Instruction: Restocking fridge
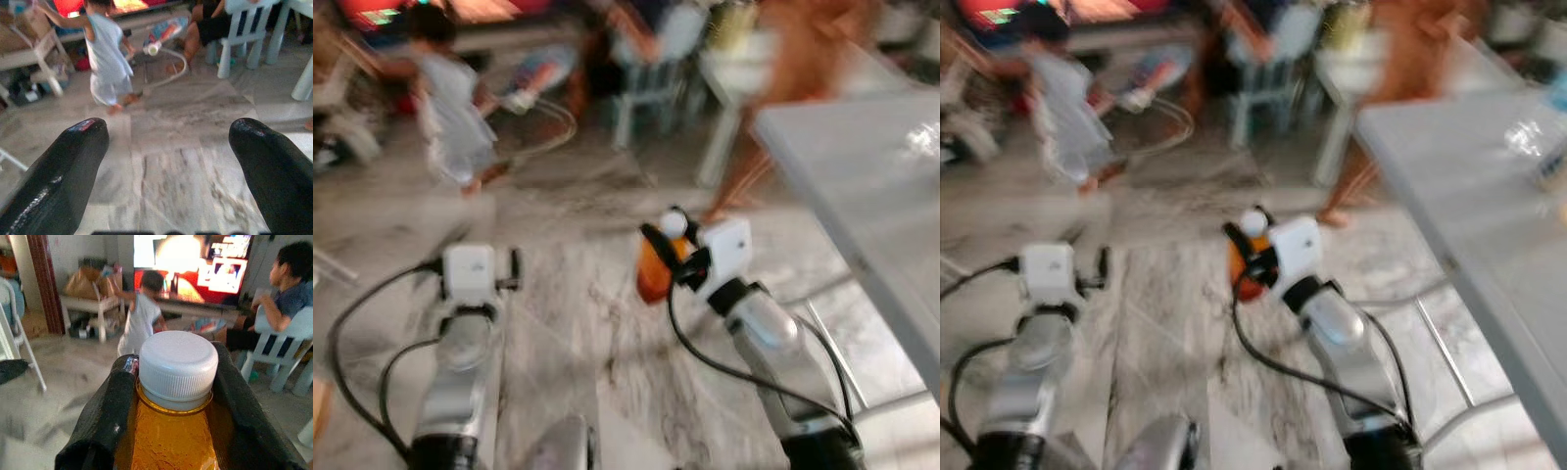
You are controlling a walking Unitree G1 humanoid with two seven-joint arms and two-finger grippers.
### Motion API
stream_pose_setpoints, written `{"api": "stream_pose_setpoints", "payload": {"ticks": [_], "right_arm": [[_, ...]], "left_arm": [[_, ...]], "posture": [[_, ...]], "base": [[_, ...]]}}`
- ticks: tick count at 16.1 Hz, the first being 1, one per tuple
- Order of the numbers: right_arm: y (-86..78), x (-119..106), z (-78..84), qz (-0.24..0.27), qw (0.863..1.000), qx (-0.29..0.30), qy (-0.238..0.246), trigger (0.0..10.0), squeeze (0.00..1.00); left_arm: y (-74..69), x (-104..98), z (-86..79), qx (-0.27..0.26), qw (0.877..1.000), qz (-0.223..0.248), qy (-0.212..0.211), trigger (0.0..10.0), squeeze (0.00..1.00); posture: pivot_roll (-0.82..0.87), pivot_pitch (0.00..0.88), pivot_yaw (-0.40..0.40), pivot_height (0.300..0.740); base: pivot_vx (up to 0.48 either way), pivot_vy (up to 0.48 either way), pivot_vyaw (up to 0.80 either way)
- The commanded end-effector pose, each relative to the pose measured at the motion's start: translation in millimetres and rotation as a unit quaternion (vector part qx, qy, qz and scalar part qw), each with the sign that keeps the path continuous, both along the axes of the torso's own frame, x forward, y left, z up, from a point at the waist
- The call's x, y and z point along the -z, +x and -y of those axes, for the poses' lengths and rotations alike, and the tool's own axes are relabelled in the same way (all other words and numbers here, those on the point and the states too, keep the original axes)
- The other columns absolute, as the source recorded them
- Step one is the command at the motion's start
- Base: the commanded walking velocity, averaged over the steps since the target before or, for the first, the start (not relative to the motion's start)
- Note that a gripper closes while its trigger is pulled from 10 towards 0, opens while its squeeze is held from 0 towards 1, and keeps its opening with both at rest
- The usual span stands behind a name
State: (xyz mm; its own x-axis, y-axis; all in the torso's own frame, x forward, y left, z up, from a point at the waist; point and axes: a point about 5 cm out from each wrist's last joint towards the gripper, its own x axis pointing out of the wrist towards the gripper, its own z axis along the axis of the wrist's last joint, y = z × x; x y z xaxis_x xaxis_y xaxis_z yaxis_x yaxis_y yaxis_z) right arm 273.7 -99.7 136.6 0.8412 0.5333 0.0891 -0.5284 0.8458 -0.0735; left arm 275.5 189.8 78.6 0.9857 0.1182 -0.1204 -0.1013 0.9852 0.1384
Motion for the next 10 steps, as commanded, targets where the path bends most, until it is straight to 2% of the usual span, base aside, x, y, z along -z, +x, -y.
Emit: {"api": "stream_pose_setpoints", "payload": {"ticks": [1, 4, 10], "right_arm": [[0.4, -9.0, -4.0, 0.024, 1.000, -0.006, 0.009, 10.0, 0.00], [0.1, -8.2, -3.0, 0.024, 1.000, -0.003, 0.009, 10.0, 0.00], [-2.2, -2.6, 1.4, 0.020, 1.000, 0.004, 0.008, 10.0, 0.00]], "left_arm": [[1.6, -2.5, -4.1, -0.007, 1.000, 0.005, 0.014, 10.0, 0.00], [2.4, -1.6, -4.2, -0.008, 1.000, 0.004, 0.015, 10.0, 0.00], [1.7, 2.7, -5.8, -0.012, 1.000, 0.000, 0.020, 10.0, 0.00]], "posture": [[0.11, 0.075, -0.042, 0.740], [0.11, 0.071, -0.044, 0.740], [0.10, 0.055, -0.055, 0.740]], "base": [[0.000, 0.431, 0.80], [0.000, 0.279, 0.80], [0.000, 0.000, 0.80]]}}
